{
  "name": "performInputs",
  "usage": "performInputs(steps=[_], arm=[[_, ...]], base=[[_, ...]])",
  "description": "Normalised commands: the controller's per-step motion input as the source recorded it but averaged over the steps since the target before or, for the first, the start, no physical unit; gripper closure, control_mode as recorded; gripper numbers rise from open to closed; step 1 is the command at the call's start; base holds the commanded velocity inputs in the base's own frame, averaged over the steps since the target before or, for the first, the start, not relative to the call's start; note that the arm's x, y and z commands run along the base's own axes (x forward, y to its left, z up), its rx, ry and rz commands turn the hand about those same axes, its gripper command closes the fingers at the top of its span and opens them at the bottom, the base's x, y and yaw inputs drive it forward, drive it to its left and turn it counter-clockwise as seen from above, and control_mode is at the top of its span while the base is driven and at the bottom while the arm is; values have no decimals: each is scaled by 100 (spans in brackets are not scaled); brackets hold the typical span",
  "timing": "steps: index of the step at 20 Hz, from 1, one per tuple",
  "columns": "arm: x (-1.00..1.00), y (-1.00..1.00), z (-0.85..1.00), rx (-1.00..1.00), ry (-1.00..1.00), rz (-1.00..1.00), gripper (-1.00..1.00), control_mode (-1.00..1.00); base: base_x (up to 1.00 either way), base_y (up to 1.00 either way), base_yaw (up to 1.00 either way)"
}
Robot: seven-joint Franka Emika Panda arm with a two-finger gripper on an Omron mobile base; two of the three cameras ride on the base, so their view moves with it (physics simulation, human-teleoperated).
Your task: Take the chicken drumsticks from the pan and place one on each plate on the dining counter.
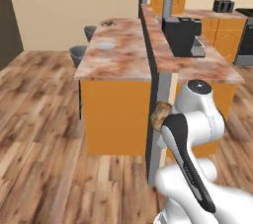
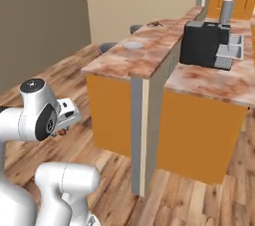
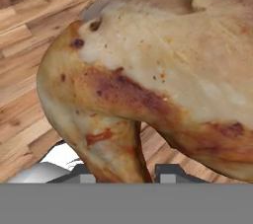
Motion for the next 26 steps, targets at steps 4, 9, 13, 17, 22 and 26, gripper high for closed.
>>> performInputs(steps=[4, 9, 13, 17, 22, 26], arm=[[0, 0, 0, 0, 0, 0, 100, 100], [0, 0, 0, 0, 0, 0, 100, 100], [0, 0, 0, 0, 0, 0, 100, 100], [0, 0, 0, 0, 0, 0, 100, 100], [0, 0, 0, 0, 0, 0, 100, 100], [0, 0, 0, 0, 0, 0, 100, 100]], base=[[29, 100, -33], [53, 100, -35], [80, 100, -37], [97, 100, -39], [100, 100, -46], [73, 100, -51]])
